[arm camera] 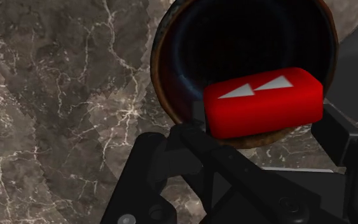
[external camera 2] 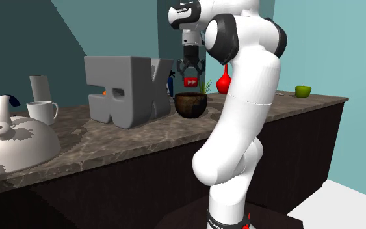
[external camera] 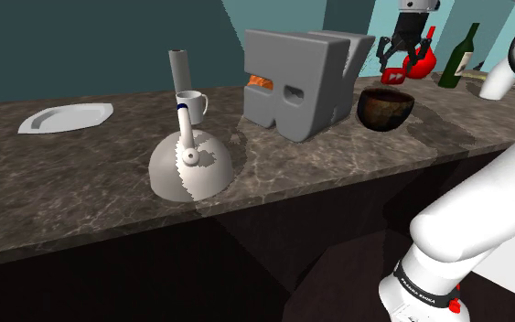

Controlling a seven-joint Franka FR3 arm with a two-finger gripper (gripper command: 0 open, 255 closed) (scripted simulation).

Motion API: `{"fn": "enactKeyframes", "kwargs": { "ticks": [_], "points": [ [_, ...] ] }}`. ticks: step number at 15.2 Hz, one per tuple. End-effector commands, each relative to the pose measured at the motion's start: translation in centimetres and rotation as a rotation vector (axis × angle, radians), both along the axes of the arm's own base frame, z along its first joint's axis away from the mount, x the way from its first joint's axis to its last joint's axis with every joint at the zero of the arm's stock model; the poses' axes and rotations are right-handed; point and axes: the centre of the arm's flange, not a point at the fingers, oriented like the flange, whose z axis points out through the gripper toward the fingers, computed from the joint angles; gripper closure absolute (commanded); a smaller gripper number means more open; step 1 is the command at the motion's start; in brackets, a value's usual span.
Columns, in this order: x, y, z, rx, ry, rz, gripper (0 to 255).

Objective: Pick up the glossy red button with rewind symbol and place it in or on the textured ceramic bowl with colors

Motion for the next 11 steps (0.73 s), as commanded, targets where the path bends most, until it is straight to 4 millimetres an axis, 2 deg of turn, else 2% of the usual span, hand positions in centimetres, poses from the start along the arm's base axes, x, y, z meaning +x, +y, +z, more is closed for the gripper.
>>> {"fn": "enactKeyframes", "kwargs": {
  "ticks": [1,9,11],
  "points": [
    [0.0,-0.1,-1.0,0.000,0.000,0.000,255],
    [0.0,-0.1,-5.6,0.000,0.000,0.000,255],
    [0.0,-0.1,-5.6,0.000,0.000,0.000,255]
  ]
}}
